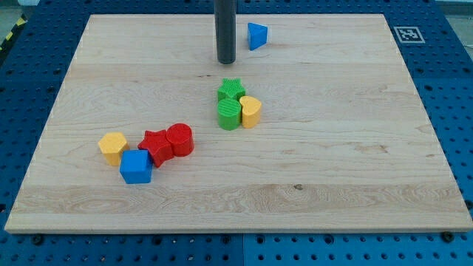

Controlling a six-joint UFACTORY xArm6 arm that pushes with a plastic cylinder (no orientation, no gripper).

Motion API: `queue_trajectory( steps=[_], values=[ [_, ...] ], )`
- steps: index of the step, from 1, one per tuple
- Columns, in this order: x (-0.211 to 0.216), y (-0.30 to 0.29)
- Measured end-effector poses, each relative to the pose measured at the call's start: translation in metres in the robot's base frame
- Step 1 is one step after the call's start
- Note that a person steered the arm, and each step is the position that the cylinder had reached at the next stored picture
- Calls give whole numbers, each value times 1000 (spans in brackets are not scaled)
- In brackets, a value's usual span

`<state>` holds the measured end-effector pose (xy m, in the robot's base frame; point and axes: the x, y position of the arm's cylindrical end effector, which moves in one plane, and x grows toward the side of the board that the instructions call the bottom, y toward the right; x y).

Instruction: Point at the blue triangle

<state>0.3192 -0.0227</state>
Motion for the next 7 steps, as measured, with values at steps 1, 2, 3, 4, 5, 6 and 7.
queue_trajectory(
  steps=[1,2,3,4,5,6,7],
  values=[
    [-5,5],
    [-6,6],
    [-6,6],
    [-12,5],
    [-13,5],
    [-16,5],
    [-28,5]
  ],
)
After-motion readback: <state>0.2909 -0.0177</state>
